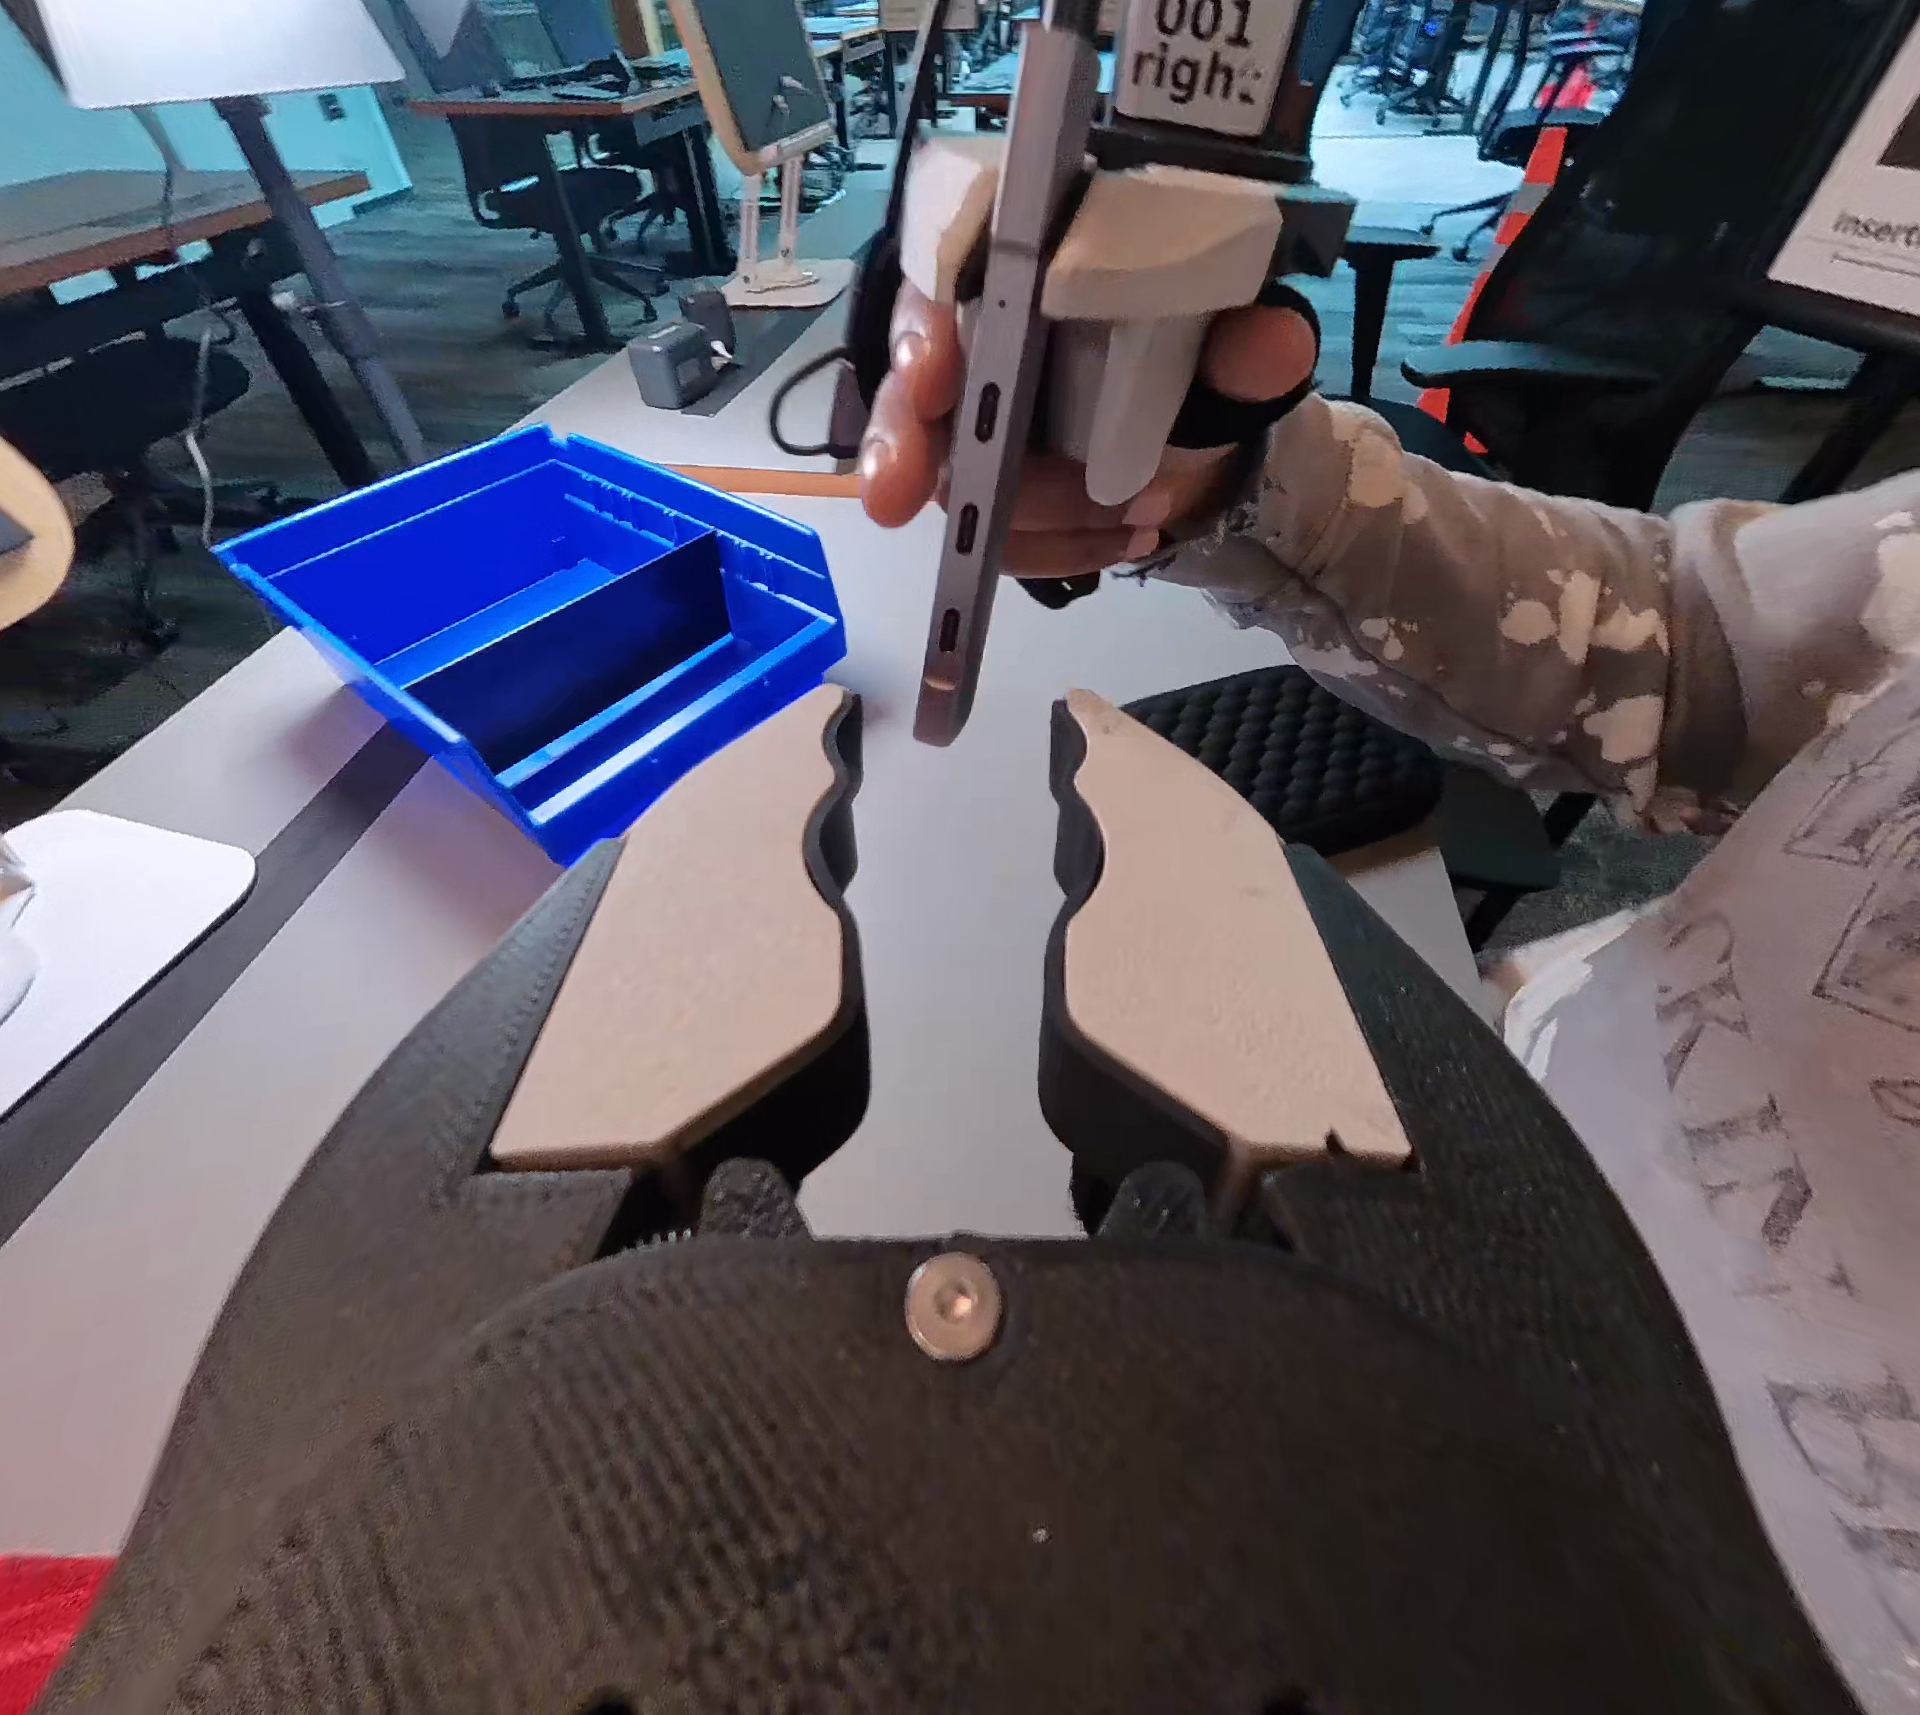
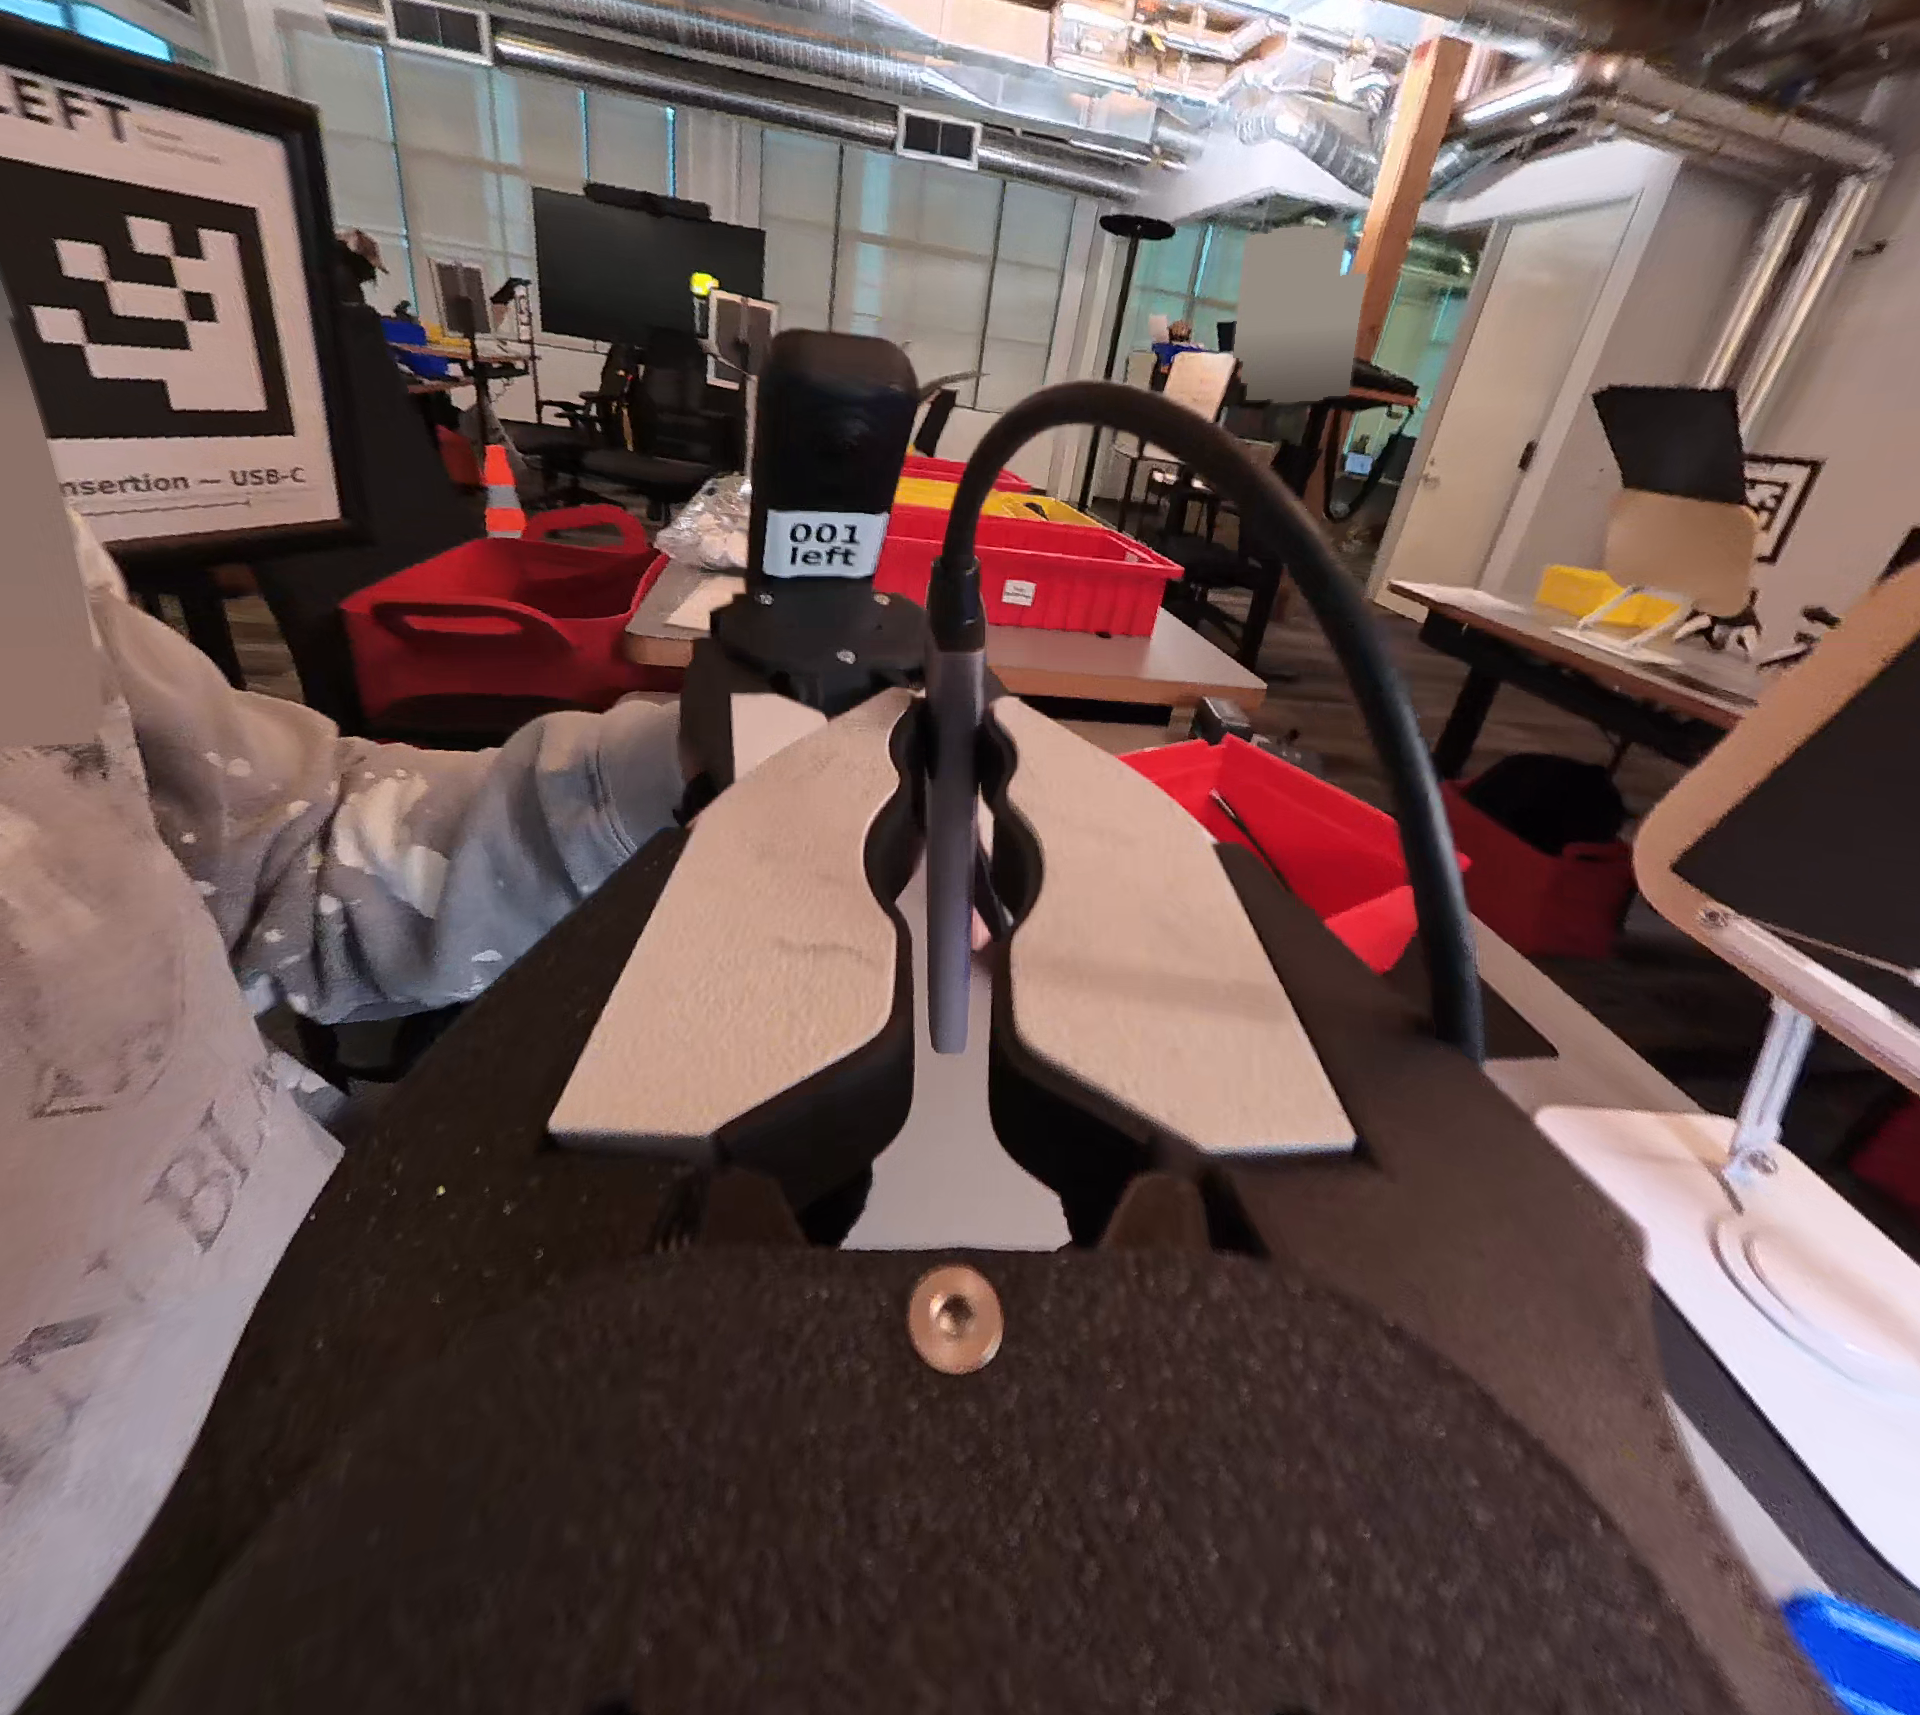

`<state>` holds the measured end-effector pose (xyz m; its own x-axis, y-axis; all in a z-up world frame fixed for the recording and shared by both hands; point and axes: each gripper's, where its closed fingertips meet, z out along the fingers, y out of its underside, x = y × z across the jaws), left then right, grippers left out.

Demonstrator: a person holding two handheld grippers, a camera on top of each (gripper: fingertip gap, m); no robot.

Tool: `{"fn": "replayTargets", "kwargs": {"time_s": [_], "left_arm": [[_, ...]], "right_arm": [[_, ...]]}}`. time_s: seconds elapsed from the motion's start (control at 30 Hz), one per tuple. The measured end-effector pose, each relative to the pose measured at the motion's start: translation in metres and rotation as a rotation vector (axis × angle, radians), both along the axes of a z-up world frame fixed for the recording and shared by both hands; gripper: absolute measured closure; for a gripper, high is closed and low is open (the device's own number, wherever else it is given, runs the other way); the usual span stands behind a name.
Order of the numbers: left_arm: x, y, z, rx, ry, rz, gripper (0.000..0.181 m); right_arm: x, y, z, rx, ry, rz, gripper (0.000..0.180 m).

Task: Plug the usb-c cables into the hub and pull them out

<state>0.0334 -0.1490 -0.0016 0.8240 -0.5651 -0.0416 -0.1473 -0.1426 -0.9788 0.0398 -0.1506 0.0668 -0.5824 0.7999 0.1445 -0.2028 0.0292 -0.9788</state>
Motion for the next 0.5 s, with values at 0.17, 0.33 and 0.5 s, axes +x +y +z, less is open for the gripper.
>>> {"fn": "replayTargets", "kwargs": {"time_s": [0.17, 0.33, 0.5], "left_arm": [[-0.004, 0.019, -0.003, 0.084, 0.116, -0.053, 0.152], [-0.019, 0.031, 0.018, 0.106, 0.215, -0.164, 0.173], [-0.024, 0.032, 0.029, 0.154, 0.234, -0.170, 0.162]], "right_arm": [[-0.013, -0.007, 0.014, -0.032, 0.104, 0.098, 0.170], [-0.019, 0.012, 0.025, -0.005, 0.170, 0.086, 0.171], [-0.023, 0.018, 0.011, 0.056, 0.168, 0.042, 0.171]]}}
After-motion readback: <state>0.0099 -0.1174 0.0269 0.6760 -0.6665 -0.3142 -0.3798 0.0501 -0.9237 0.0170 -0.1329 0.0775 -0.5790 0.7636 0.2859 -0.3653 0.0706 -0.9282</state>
